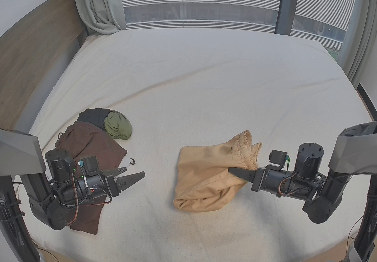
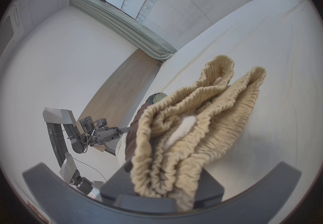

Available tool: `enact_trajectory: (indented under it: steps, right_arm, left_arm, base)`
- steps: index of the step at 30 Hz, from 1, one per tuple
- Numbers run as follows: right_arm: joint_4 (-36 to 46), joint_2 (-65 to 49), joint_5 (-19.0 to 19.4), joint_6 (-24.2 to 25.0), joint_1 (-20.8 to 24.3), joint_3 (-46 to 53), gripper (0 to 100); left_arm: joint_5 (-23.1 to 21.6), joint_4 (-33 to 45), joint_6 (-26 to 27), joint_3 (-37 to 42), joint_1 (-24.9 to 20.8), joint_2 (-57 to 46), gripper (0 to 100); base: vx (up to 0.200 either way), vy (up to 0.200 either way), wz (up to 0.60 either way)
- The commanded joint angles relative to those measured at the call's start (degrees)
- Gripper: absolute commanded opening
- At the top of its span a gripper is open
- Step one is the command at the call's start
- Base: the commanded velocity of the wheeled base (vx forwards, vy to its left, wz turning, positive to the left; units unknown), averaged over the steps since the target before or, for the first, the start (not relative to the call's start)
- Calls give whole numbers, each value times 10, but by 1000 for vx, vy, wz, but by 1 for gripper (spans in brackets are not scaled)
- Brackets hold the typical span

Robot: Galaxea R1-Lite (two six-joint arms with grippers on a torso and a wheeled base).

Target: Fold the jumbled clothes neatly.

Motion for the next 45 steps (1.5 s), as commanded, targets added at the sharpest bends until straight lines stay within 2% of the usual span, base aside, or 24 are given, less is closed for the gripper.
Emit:
enact_trajectory:
  steps: [1,9,22,39,45]
  right_arm:
    - [-1,-10,0,0,-1,-18,0]
    - [1,-13,0,3,-7,-60,0]
    - [49,-13,-1,11,-18,-157,0]
    - [183,33,-1,11,-42,-345,0]
    - [181,72,-1,19,-43,-373,0]
  left_arm:
    - [0,0,0,1,0,0,100]
    - [0,0,-1,1,-1,0,100]
    - [0,0,-1,0,0,0,100]
    - [0,0,-2,1,-1,0,100]
    - [0,0,-3,0,-1,0,100]
  base:
    - [0,0,0]
    - [0,0,0]
    - [0,0,0]
    - [0,0,0]
    - [0,0,0]
